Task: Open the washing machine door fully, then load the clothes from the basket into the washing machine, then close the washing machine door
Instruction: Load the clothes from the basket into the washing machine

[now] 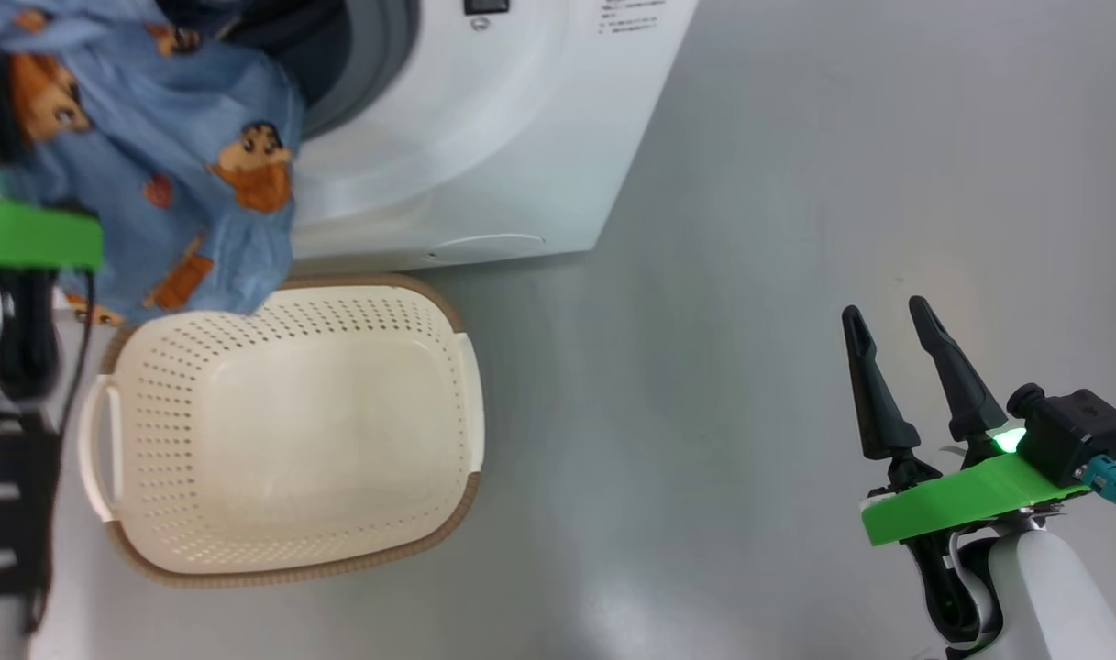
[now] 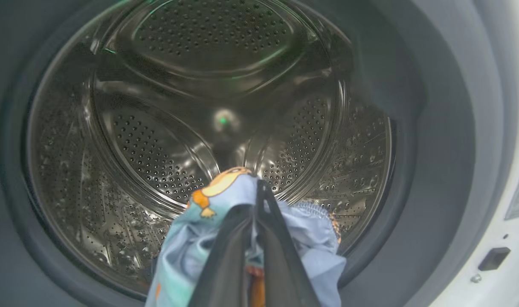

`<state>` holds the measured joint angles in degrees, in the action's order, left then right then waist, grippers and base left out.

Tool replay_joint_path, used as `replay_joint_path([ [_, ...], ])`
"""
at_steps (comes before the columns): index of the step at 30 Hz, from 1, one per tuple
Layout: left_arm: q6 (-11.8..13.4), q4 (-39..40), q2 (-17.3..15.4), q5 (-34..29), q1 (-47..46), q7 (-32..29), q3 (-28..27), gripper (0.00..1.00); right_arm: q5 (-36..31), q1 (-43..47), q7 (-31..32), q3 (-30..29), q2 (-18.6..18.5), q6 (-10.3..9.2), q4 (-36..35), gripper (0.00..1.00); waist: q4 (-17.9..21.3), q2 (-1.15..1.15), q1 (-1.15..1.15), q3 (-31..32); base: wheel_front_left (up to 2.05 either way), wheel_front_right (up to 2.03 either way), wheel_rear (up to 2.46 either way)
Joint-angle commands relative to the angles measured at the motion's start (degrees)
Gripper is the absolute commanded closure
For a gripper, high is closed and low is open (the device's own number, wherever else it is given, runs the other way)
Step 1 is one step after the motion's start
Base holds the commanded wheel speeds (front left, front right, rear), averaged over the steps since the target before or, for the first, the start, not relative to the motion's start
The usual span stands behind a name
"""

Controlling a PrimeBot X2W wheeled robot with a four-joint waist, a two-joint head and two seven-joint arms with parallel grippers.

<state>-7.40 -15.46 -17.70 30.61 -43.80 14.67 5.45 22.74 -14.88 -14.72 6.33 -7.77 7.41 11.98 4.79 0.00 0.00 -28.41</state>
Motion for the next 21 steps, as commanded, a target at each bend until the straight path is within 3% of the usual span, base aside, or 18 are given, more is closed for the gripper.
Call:
replay_joint_path([
  [1, -0.09, -0.77, -3.39, 0.21, -3.03, 0.33, -0.75, 1.0, -0.19, -0.18, -0.28, 1.41, 0.07, 0.08, -1.39, 0.0, 1.14, 0.0, 0.0, -1.33, 0.0, 0.0, 0.0],
  [21, -0.09, -34.87, -7.52, 3.27, -27.55, 0.33, 10.43, 1.0, -0.35, -3.95, -0.28, 3.64, 2.85, 0.08, -1.98, 0.0, 6.65, 0.0, 0.0, -8.29, 0.0, 0.0, 0.0],
])
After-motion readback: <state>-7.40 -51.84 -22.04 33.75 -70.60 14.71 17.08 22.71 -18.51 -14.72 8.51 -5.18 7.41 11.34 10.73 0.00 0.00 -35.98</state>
